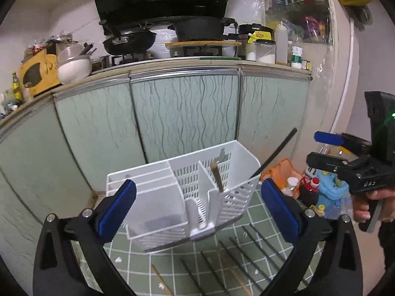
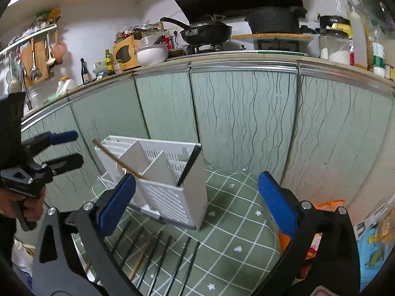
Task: Organize utensils
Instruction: 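Move both open tools back over the remaining chopsticks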
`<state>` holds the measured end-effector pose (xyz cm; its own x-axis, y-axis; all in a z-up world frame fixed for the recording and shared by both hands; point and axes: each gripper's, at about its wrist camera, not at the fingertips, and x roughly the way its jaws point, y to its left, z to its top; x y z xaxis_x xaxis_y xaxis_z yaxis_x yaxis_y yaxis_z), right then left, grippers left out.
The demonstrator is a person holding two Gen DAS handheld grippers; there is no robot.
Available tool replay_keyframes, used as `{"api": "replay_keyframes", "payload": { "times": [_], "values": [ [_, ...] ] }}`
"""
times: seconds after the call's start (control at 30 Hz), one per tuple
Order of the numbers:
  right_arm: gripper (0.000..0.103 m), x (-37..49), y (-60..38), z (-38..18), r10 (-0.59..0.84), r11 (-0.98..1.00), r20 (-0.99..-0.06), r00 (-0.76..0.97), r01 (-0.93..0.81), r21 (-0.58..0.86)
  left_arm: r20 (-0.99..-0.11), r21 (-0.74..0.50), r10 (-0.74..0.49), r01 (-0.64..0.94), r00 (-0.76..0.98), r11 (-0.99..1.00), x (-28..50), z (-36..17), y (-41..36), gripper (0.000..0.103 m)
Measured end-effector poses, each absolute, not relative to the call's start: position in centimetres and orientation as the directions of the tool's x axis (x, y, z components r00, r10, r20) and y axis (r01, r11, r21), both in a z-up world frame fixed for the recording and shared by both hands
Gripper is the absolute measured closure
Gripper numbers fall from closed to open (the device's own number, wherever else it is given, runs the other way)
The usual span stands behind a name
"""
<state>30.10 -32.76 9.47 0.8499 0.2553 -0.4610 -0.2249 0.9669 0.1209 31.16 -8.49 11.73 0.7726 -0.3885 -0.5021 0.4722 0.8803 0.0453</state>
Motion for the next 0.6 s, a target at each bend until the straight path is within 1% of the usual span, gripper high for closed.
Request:
{"api": "replay_keyframes", "payload": {
  "times": [0.17,0.4,0.6],
  "values": [
    [0.008,28.0,-32.3,8.4,0.232,0.972,-0.489,0.841,-0.220,0.084,-0.490,0.092,-0.333,0.427,0.806,0.900,28.5,11.1,-7.3,0.004],
    [0.008,24.4,-31.5,6.4,0.204,0.976,-0.508,0.837,-0.213,0.042,-0.491,0.098,-0.293,0.387,0.820,0.917,25.3,9.8,-5.2,0.004],
    [0.008,21.8,-31.0,4.3,0.198,0.978,-0.524,0.828,-0.202,0.050,-0.492,0.085,-0.268,0.352,0.828,0.932,22.4,8.2,-3.4,0.004]
  ]
}}
